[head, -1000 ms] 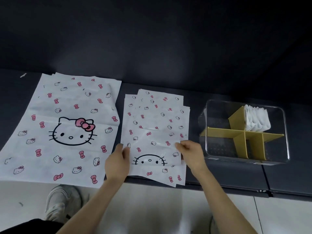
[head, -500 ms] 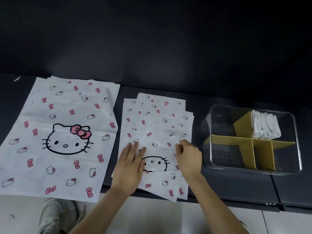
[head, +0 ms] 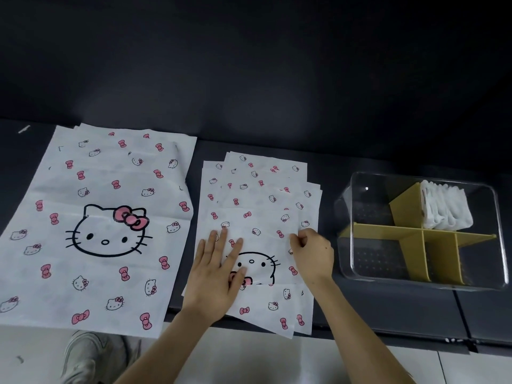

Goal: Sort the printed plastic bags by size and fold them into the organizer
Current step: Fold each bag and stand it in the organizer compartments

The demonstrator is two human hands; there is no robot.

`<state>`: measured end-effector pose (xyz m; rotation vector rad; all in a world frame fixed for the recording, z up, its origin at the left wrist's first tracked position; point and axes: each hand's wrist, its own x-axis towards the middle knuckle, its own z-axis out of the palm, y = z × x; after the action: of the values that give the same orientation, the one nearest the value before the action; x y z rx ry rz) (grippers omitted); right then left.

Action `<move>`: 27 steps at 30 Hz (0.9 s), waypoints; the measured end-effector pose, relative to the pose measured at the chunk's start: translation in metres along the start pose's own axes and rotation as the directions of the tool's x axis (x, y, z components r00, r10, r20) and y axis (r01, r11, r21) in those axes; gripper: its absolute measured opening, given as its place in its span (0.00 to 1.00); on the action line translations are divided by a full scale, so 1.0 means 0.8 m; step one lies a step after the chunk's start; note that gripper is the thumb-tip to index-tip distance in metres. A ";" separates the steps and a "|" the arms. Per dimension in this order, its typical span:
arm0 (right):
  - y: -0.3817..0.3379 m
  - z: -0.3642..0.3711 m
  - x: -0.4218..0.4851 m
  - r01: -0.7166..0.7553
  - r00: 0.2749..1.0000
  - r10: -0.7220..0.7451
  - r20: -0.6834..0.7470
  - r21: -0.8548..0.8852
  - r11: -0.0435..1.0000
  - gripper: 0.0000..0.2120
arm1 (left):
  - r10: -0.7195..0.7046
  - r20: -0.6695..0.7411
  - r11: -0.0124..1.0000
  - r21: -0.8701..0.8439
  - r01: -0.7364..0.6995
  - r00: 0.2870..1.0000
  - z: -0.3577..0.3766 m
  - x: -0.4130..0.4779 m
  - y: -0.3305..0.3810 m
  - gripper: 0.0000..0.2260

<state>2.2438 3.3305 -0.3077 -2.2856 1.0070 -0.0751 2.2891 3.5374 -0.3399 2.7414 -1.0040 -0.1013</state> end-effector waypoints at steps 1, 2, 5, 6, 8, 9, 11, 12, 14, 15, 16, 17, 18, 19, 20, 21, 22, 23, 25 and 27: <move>0.000 0.000 0.001 -0.002 1.000 0.002 0.000 -0.003 1.000 0.11 | -0.001 0.003 1.000 0.007 0.001 1.000 0.000 -0.002 0.000 0.27; 0.001 0.000 0.001 -0.005 1.000 0.005 0.001 -0.005 1.000 0.11 | 0.001 0.004 1.000 0.017 -0.001 1.000 0.000 -0.003 0.001 0.28; -0.001 -0.004 0.000 -0.006 1.000 0.006 0.012 0.034 0.999 0.09 | 0.003 0.018 0.999 0.054 -0.004 1.000 -0.001 -0.003 0.002 0.31; -0.005 -0.007 -0.005 -0.002 1.000 0.003 -0.012 0.046 0.999 0.07 | 0.000 0.024 0.998 0.058 -0.001 1.000 -0.002 -0.003 0.003 0.32; -0.005 -0.008 -0.020 0.127 0.958 -0.157 -0.239 -0.133 0.983 0.13 | -0.013 0.045 0.998 0.058 0.011 0.999 -0.003 -0.003 0.004 0.34; -0.004 -0.004 -0.032 0.198 0.906 -0.283 -0.316 -0.273 0.941 0.18 | -0.019 0.052 0.998 0.059 0.016 0.998 -0.003 -0.003 0.004 0.35; -0.001 0.017 -0.060 0.365 0.835 -0.496 -0.239 -0.434 0.824 0.23 | -0.023 0.057 0.998 0.051 0.020 0.998 -0.004 -0.002 0.005 0.35; 0.003 0.029 -0.072 0.432 0.824 -0.546 -0.152 -0.455 0.779 0.24 | -0.018 0.057 0.999 0.043 0.016 0.998 -0.004 -0.002 0.005 0.35; 0.018 0.041 -0.083 0.435 0.854 -0.518 -0.054 -0.474 0.766 0.24 | -0.007 0.051 0.999 0.035 0.005 0.999 -0.002 -0.002 0.004 0.35; 0.029 0.039 -0.083 0.394 0.881 -0.471 -0.041 -0.488 0.779 0.24 | -0.010 0.052 0.999 0.040 0.008 0.999 -0.002 -0.001 0.004 0.35; 0.041 0.032 -0.081 0.356 0.900 -0.433 -0.044 -0.500 0.790 0.25 | -0.016 0.056 0.998 0.054 0.013 0.998 -0.002 -0.001 0.004 0.35; 0.051 0.022 -0.080 0.335 0.909 -0.414 -0.053 -0.499 0.799 0.25 | -0.022 0.060 0.998 0.068 0.018 0.998 -0.001 -0.001 0.004 0.35; 0.058 0.014 -0.082 0.327 0.906 -0.416 -0.080 -0.492 0.807 0.25 | -0.026 0.063 0.997 0.077 0.021 0.998 -0.001 -0.001 0.004 0.35; 0.060 0.007 -0.083 0.324 0.899 -0.423 -0.110 -0.480 0.815 0.25 | -0.031 0.067 0.996 0.080 0.025 0.997 -0.001 -0.002 0.004 0.35; 0.058 0.003 -0.085 0.321 0.895 -0.425 -0.136 -0.468 0.824 0.24 | -0.034 0.069 0.996 0.085 0.028 0.997 -0.001 -0.002 0.004 0.35; 0.052 0.002 -0.086 0.312 0.895 -0.418 -0.158 -0.450 0.837 0.24 | -0.035 0.068 0.996 0.088 0.029 0.997 -0.001 -0.002 0.004 0.35; 0.046 0.003 -0.087 0.298 0.893 -0.407 -0.192 -0.425 0.855 0.22 | -0.036 0.069 0.996 0.086 0.030 0.997 -0.001 -0.001 0.004 0.35; 0.038 0.003 -0.088 0.277 0.896 -0.383 -0.223 -0.392 0.877 0.19 | -0.038 0.067 0.996 0.088 0.032 0.997 -0.001 -0.001 0.004 0.35; 0.019 -0.003 -0.087 0.193 0.945 -0.265 -0.190 -0.327 0.925 0.19 | -0.037 0.062 0.996 0.088 0.032 0.997 -0.001 -0.001 0.004 0.35; 0.006 -0.011 -0.085 0.057 0.998 -0.063 -0.022 -0.223 0.973 0.21 | -0.032 0.068 0.997 0.075 0.027 0.997 -0.003 -0.001 0.005 0.35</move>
<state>2.1898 3.3698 -0.2905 -2.5254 1.0044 -0.0212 2.2867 3.5354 -0.3368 2.8384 -1.0041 -0.1682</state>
